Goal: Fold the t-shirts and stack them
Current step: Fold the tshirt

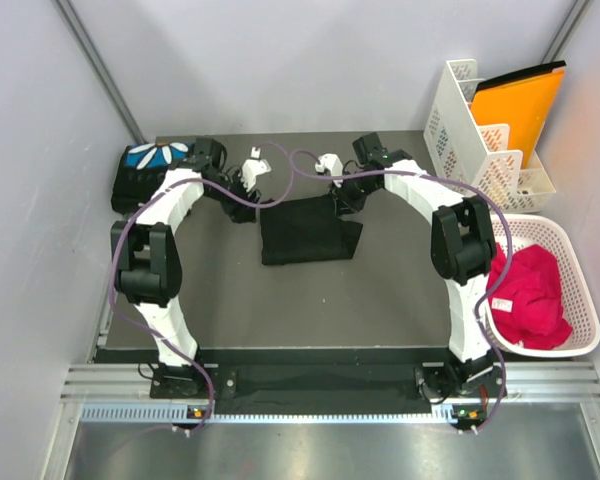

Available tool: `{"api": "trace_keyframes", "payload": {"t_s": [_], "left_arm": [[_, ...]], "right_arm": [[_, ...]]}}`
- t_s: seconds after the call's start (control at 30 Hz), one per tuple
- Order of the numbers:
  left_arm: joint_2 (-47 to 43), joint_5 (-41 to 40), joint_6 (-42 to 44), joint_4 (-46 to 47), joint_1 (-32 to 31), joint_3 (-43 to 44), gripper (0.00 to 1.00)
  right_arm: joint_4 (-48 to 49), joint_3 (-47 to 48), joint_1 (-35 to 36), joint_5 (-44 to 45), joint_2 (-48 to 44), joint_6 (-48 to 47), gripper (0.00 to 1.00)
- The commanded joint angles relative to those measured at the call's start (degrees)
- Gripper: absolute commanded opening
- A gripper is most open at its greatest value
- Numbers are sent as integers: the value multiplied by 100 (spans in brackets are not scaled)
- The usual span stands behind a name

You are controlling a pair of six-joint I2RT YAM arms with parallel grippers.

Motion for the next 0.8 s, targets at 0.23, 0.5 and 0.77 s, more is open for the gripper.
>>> {"api": "trace_keyframes", "payload": {"t_s": [0.23, 0.5, 0.77], "left_arm": [[-138, 1258, 1300, -2175, -26, 237, 0], [-120, 1540, 1153, -2160, -254, -157, 0], [12, 1408, 800, -1351, -492, -703, 0]], "right_arm": [[-886, 376, 62, -1173, 204, -32, 4], [-1168, 684, 89, -1341, 705, 125, 0], [-1037, 868, 115, -1104, 995, 459, 0]]}}
